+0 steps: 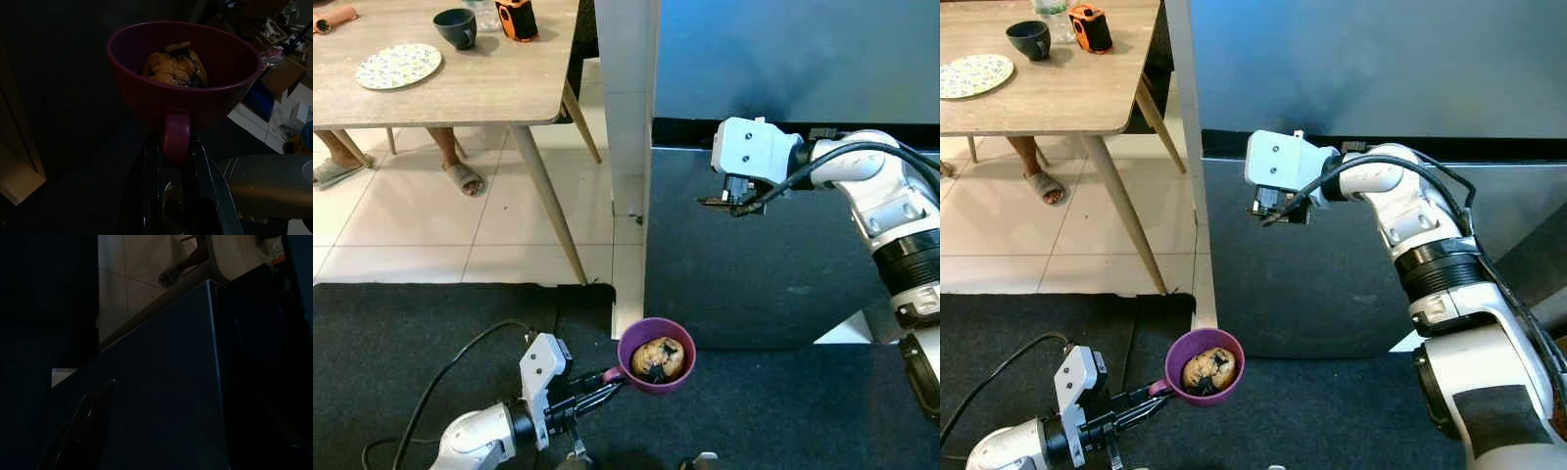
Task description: Restocking fridge
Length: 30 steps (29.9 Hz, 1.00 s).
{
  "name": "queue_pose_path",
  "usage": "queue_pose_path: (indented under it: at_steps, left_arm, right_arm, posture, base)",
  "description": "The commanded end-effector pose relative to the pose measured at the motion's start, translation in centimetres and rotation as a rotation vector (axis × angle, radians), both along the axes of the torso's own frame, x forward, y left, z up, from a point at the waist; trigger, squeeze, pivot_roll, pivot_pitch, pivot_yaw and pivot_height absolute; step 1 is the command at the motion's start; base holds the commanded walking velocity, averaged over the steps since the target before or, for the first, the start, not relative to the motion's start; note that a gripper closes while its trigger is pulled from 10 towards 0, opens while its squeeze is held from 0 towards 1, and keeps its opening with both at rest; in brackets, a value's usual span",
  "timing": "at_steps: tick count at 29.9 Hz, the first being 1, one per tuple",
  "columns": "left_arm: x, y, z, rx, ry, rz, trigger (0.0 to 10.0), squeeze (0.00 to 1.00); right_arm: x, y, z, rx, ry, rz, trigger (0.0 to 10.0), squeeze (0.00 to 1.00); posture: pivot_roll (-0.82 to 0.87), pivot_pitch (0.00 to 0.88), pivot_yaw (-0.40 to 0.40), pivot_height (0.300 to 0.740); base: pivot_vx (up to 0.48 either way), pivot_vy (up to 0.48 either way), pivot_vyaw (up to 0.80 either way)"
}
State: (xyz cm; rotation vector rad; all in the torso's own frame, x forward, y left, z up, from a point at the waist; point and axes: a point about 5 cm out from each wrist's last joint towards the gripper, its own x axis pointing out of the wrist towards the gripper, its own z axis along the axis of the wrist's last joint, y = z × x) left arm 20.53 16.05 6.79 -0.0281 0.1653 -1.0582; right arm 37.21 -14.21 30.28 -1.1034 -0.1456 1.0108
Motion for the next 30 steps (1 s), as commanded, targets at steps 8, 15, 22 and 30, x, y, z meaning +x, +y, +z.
queue_pose_path:
  at_steps: [8, 15, 22, 30]
  left_arm:
    - [-0.3, -0.5, 0.0, -0.019, 0.001, -0.008, 10.0, 0.00]
    - [-0.4, -0.6, 0.0, -0.022, 0.004, -0.007, 10.0, 0.00]
    - [-0.4, -0.6, 0.0, -0.021, 0.003, -0.007, 10.0, 0.00]
    - [-0.5, -0.6, -0.1, -0.023, 0.005, -0.008, 10.0, 0.00]
  right_arm:
    - [-1.3, 0.9, -1.4, -0.064, 0.114, 0.126, 10.0, 0.00]
    - [-2.1, 0.6, -1.1, -0.078, 0.153, 0.156, 10.0, 0.00]
    - [-2.8, 0.2, -1.0, -0.063, 0.213, 0.196, 10.0, 0.00]
    - [-7.2, 0.4, 3.3, 0.263, 0.352, 0.573, 10.0, 0.00]
  posture:
    - [-0.06, 0.166, -0.023, 0.740]
    - [-0.06, 0.171, -0.022, 0.740]
    - [-0.06, 0.172, -0.022, 0.740]
    - [-0.06, 0.173, -0.023, 0.740]
  base:
    - [0.000, 0.000, 0.00]
    - [0.000, 0.000, 0.00]
    - [0.000, 0.000, 0.00]
    - [0.000, 0.000, 0.00]
